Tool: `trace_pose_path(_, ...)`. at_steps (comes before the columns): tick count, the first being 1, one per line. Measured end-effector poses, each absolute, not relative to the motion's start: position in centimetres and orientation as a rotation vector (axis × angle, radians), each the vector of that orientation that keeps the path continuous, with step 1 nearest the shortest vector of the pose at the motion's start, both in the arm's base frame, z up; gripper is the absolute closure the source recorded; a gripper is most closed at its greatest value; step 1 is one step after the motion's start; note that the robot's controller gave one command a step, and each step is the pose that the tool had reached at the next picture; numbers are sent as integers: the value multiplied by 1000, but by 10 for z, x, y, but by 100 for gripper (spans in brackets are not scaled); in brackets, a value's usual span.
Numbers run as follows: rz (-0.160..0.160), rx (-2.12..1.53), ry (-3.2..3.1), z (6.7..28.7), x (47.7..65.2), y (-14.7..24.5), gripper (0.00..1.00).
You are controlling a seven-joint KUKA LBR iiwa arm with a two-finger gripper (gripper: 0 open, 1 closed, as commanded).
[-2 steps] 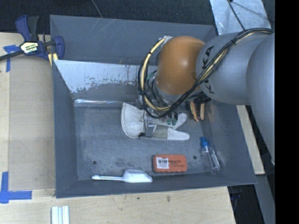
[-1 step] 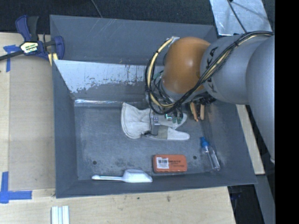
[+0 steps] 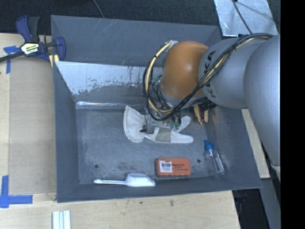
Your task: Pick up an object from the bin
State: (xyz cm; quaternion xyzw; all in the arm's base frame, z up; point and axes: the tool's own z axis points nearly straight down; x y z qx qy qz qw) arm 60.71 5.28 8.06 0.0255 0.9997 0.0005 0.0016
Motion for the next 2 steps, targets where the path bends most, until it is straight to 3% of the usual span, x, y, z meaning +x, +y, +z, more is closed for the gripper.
trace_pose_path(1,2,81,3137,81,607,53,100)
trace_pose_path(2,1,1,3139,207,608,43,100)
